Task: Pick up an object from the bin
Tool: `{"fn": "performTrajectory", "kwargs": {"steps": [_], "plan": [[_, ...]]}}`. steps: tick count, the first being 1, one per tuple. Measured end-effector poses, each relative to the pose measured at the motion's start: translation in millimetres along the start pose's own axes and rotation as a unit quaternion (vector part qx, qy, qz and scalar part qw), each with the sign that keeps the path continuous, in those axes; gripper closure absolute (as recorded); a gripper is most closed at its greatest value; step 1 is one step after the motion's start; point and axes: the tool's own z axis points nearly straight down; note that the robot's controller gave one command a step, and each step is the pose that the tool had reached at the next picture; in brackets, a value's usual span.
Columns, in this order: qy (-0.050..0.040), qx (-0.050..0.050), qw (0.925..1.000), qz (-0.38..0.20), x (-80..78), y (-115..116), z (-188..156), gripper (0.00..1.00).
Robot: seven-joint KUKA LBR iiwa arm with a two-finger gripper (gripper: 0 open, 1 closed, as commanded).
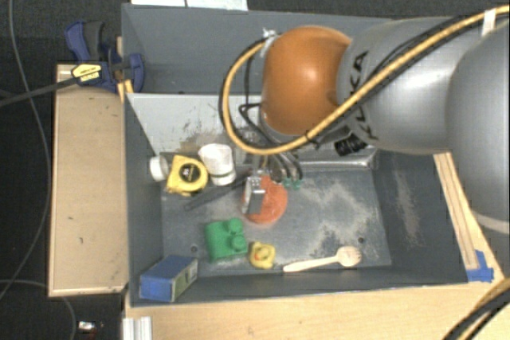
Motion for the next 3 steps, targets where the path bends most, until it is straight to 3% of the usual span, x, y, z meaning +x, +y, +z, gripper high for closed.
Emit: {"fn": "performTrajectory", "kwargs": {"steps": [1, 2, 3], "plan": [[-0.0039, -0.001, 1.0, 0.002, -1.7, -0.9, -4.8, 0.0], [-0.006, -0.001, 0.9989, -0.047, -13.2, -42.3, 66.3, 0.0], [-0.0079, -0.001, 0.9931, -0.117, -24.5, -69.9, 51.3, 0.0]]}}
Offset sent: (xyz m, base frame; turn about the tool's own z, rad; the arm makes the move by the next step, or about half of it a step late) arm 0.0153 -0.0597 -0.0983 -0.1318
